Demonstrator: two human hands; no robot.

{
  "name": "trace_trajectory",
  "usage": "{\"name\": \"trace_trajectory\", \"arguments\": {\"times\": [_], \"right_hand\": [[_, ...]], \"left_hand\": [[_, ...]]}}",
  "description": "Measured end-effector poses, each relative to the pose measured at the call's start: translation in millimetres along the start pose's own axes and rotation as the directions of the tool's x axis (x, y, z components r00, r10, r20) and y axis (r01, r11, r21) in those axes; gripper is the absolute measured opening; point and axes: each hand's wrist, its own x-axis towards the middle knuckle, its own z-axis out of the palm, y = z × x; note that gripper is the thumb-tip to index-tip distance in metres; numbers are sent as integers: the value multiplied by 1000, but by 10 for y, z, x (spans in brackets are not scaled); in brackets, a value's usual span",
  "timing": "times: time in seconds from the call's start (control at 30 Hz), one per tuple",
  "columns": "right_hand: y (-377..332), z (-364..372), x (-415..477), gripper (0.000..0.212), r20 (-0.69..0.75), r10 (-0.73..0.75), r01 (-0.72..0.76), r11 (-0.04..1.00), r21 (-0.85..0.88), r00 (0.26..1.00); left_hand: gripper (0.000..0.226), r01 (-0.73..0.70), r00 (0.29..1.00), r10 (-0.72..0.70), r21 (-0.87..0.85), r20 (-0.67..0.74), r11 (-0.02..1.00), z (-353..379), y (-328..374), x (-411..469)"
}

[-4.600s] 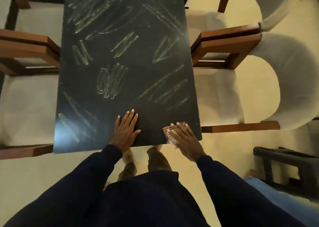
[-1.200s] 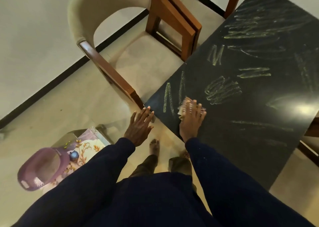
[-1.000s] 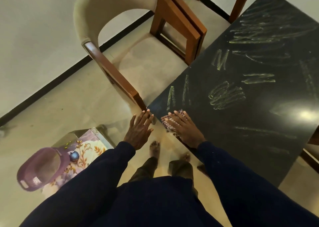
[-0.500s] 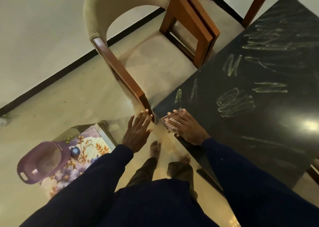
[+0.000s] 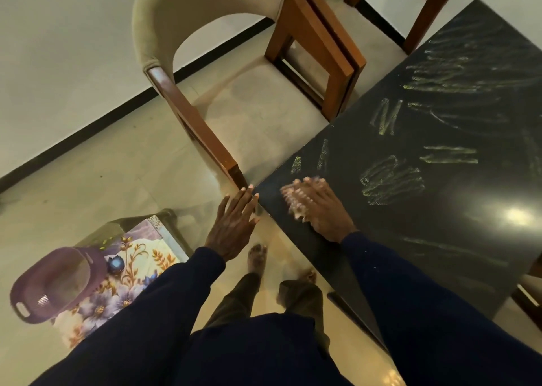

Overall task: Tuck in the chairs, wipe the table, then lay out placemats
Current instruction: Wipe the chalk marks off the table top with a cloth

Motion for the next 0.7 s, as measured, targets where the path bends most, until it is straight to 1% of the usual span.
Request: {"name": "trace_trajectory", "arguments": {"times": [0.03, 0.07, 0.1, 0.13, 0.17, 0.2, 0.23, 0.27, 0.3, 0.33, 0.37, 0.4, 0.43, 0.47, 0.5, 0.53, 0.57, 0.6, 0.63, 0.67, 0.7], "right_hand": [[60, -19, 4, 84, -70, 194, -194, 981, 9, 978], [68, -14, 62, 81, -131, 398, -397, 917, 37, 908], [0, -15, 167, 80, -173, 559, -555, 828, 77, 811], [-121, -11, 312, 82, -188, 656, -647, 754, 114, 731], [-247, -4, 451, 84, -188, 687, -672, 726, 144, 702], [-351, 14, 556, 86, -175, 641, -623, 767, 153, 747], [-424, 51, 610, 87, -147, 515, -498, 856, 139, 844], [-449, 99, 591, 88, -116, 317, -305, 946, 105, 941], [-404, 107, 536, 89, -73, 88, -83, 994, 66, 993], [-269, 84, 479, 90, -21, -89, 89, 995, 45, 996], [-107, 54, 417, 89, 12, -178, 177, 984, 24, 984], [36, 39, 370, 87, -1, -162, 162, 987, 6, 987], [153, 19, 334, 85, -59, -53, 53, 999, -4, 997], [222, 1, 320, 83, -128, 123, -122, 992, 15, 984], [231, -17, 360, 81, -187, 321, -316, 947, 60, 928], [185, -35, 443, 79, -226, 475, -464, 880, 103, 851], [89, -44, 547, 79, -246, 560, -549, 828, 118, 791], [-30, -50, 645, 80, -246, 583, -574, 811, 114, 774], [-155, -43, 728, 83, -232, 553, -543, 832, 111, 800], [-274, -18, 775, 84, -207, 480, -466, 877, 112, 853], [-384, 18, 775, 85, -180, 373, -356, 927, 122, 910]], "left_hand": [[59, 16, 1000, -16, -1, -2, 1000, 11, -37, -8], [57, 34, 999, -34, -8, 0, 999, 31, -66, -16], [56, 52, 999, -52, -13, 8, 999, 45, -87, -30], [58, 62, 998, -62, -11, 13, 998, 59, -99, -50], [59, 64, 998, -64, -6, 13, 998, 74, -90, -59], [59, 61, 998, -61, -7, 11, 998, 81, -74, -62], [59, 54, 998, -54, -10, 7, 998, 80, -48, -68], [58, 47, 999, -47, -13, 0, 999, 74, -21, -73], [56, 39, 999, -39, -15, -9, 999, 64, -3, -70], [56, 34, 999, -35, -17, -17, 999, 51, 9, -54], [55, 32, 999, -32, -21, -19, 999, 37, 12, -31], [55, 34, 999, -34, -22, -18, 999, 27, 9, -14], [55, 40, 999, -40, -19, -12, 999, 23, 10, -1], [54, 44, 999, -44, -12, -6, 999, 28, 7, 11], [53, 49, 999, -49, -9, 2, 999, 36, 3, 18], [54, 51, 999, -51, -8, 8, 999, 37, 7, 26], [56, 53, 999, -53, -6, 13, 999, 38, 22, 29], [57, 55, 998, -55, -2, 14, 998, 41, 41, 31], [57, 61, 998, -61, 0, 8, 998, 38, 57, 33], [58, 73, 997, -73, 3, -5, 997, 30, 74, 35], [59, 90, 996, -90, 11, -22, 996, 15, 85, 33]]}}
